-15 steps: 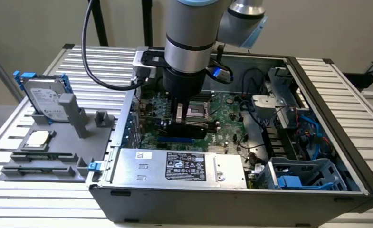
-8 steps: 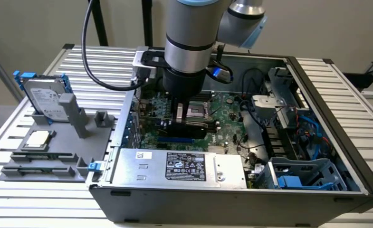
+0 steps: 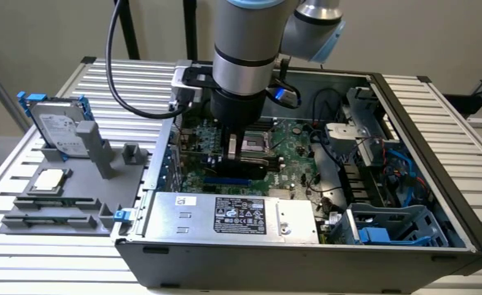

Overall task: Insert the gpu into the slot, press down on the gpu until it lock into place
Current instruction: 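Insert the gpu into the slot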

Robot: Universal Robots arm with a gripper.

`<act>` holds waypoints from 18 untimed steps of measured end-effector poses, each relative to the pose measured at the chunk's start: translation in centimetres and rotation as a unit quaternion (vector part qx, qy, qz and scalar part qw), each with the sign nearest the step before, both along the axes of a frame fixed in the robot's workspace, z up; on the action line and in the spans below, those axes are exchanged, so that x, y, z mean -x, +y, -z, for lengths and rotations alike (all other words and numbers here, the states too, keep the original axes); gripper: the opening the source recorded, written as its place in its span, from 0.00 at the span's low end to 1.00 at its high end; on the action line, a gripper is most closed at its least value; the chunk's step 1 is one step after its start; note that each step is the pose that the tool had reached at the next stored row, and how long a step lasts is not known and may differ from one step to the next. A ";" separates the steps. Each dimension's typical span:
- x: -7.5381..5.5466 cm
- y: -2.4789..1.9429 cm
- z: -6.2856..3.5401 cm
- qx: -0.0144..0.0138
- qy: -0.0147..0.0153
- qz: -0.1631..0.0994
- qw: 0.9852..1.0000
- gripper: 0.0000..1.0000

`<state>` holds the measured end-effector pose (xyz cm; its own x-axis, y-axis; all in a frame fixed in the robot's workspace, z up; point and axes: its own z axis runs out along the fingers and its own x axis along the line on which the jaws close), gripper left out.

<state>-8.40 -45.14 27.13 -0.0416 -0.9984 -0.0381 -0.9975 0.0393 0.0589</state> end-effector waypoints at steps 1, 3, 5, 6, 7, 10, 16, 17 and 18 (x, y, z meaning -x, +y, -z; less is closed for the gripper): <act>0.0 0.01 0.03 0.000 0.000 0.000 1.000 0.26; 0.0 0.02 0.11 0.000 0.000 0.000 1.000 0.26; 0.0 0.03 0.15 0.000 0.000 -0.001 1.000 0.26; 0.0 0.04 0.17 -0.001 0.000 -0.001 1.000 0.26; 0.0 0.05 0.19 -0.001 0.000 -0.002 1.000 0.26; 0.0 0.08 0.24 -0.001 0.000 -0.003 1.000 0.26; 0.0 0.12 0.40 -0.001 0.000 -0.003 1.000 0.26; 0.0 0.12 0.46 -0.001 0.000 -0.003 1.000 0.26; 0.0 0.13 0.51 -0.001 0.000 -0.003 1.000 0.26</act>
